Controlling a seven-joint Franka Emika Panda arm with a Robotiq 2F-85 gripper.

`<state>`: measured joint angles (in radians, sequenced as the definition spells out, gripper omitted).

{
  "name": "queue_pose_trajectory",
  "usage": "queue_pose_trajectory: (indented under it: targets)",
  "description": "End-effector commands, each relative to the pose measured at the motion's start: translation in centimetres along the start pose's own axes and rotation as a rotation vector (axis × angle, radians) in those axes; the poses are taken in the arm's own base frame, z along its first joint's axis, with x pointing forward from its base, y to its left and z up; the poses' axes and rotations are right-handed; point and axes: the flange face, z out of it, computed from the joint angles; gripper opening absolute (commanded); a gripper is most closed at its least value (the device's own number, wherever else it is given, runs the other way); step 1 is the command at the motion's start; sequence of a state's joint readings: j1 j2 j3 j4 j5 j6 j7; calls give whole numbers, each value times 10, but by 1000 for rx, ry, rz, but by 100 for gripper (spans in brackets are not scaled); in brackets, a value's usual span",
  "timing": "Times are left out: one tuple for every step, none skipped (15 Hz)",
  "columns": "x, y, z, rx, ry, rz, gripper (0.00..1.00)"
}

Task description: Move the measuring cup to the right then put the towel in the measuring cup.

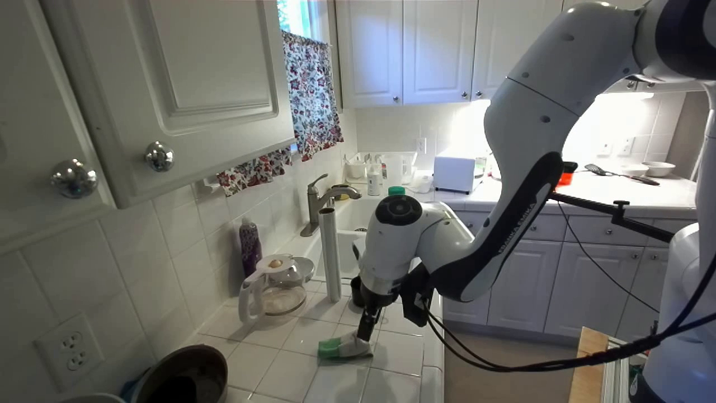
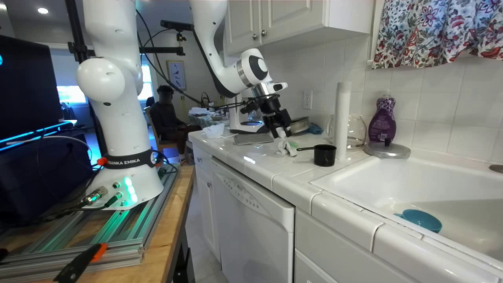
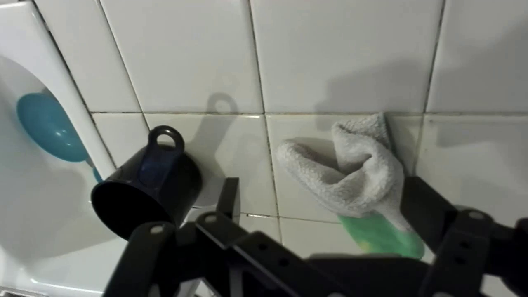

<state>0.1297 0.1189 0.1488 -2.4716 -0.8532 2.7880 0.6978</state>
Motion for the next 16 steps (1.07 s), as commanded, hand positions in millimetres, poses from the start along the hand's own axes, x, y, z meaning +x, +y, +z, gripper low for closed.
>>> queue_pose_trajectory:
  targets:
    - [-1,6,19,92,22,-162,100]
    - [1,6,26,107,29,-217,100]
    - [2,6,31,122,29,-273,100]
    - [3,4,36,139,33,-325,100]
    - [5,3,43,159,36,-376,100]
    - [5,1,49,182,39,-423,100]
    - [6,-1,55,203,41,-472,92]
    - [7,-4,60,224,42,-522,74]
    - [9,-7,62,243,37,-575,66]
    - [10,-9,64,263,36,-626,59]
    - [12,-11,66,287,36,-679,50]
    - [13,-12,67,309,33,-730,44]
    - [14,-12,66,330,18,-778,36]
    - [17,-7,62,342,-1,-804,31]
    - [20,-2,59,346,-24,-803,25]
    - [24,3,55,348,-46,-807,16]
